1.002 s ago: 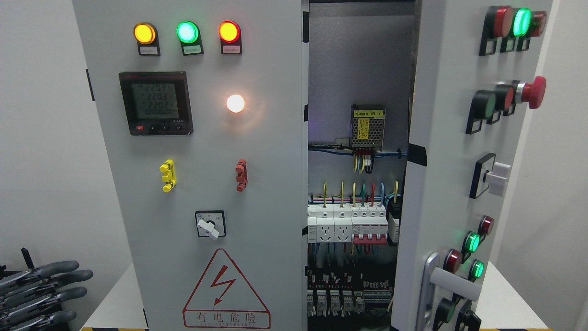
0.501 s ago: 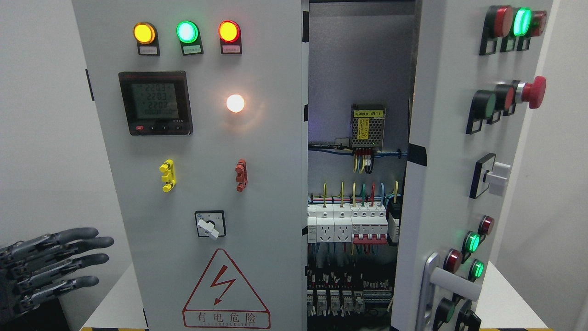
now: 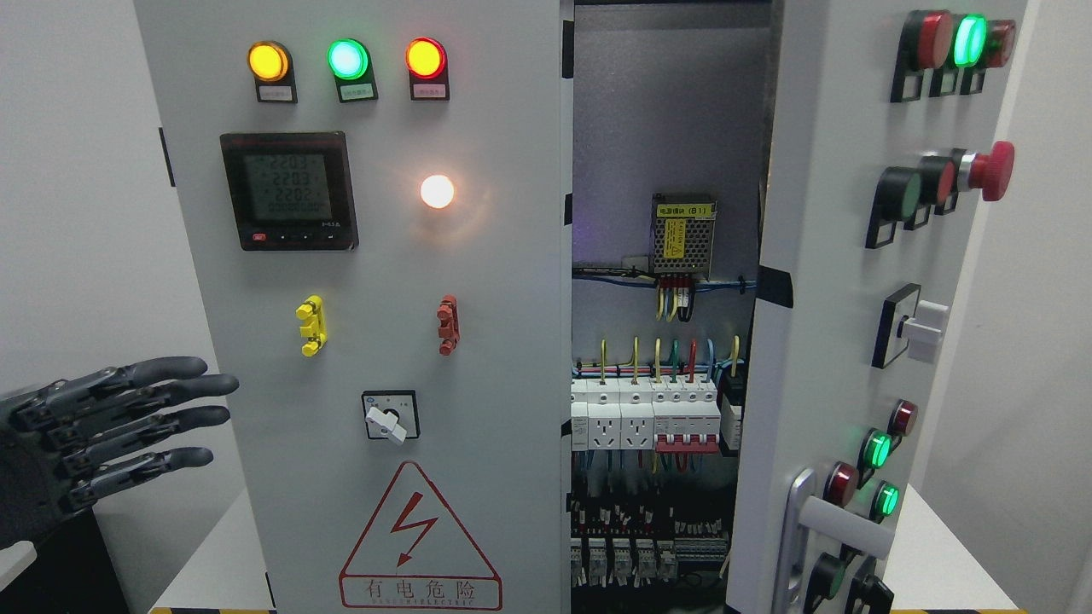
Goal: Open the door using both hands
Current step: 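Raise the left hand and reach it across toward the partly open door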
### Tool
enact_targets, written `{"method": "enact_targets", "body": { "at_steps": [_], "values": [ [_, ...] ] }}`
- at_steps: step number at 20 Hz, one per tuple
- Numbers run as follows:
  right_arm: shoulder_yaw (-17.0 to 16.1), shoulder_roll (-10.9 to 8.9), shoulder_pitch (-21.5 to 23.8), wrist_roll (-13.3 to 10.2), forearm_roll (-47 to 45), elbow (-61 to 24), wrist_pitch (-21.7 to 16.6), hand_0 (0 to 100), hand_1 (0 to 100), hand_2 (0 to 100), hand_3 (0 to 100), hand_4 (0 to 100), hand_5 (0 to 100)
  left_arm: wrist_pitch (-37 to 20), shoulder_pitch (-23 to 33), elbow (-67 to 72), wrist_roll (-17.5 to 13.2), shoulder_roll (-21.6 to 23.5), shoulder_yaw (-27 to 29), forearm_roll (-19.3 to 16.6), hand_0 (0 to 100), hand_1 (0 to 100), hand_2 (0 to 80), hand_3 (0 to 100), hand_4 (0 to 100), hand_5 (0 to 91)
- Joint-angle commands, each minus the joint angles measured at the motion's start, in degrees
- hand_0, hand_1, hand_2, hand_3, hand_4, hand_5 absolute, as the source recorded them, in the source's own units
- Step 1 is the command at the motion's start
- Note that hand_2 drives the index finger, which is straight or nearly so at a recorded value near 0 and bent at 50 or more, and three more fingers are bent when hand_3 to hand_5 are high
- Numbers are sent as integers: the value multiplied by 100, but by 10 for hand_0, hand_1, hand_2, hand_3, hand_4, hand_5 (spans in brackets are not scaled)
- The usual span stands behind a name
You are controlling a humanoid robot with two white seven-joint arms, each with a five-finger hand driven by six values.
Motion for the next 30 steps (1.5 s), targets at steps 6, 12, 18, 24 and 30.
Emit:
{"method": "enact_targets", "body": {
  "at_steps": [6,12,18,24,30],
  "values": [
    [-3,0,0,3,-2,0,-1,0,0,0,0,0,0,380,-2765,821,146,-1231,-4285,-291,0,0,0,0,33,0],
    [-3,0,0,3,-2,0,-1,0,0,0,0,0,0,381,-4151,918,128,-1320,-5689,-186,0,0,0,0,32,0],
    [-3,0,0,3,7,0,-1,0,0,0,0,0,0,390,-5330,1155,137,-1811,-6657,-81,0,0,0,0,32,0],
    [-3,0,0,3,-2,0,-1,0,0,0,0,0,0,381,-6140,1146,479,-2259,-7186,499,0,0,0,0,31,0],
    [5,0,0,3,-2,0,-1,0,0,0,0,0,0,381,-6597,1147,752,-2875,-7256,929,0,0,0,0,31,0]
  ]
}}
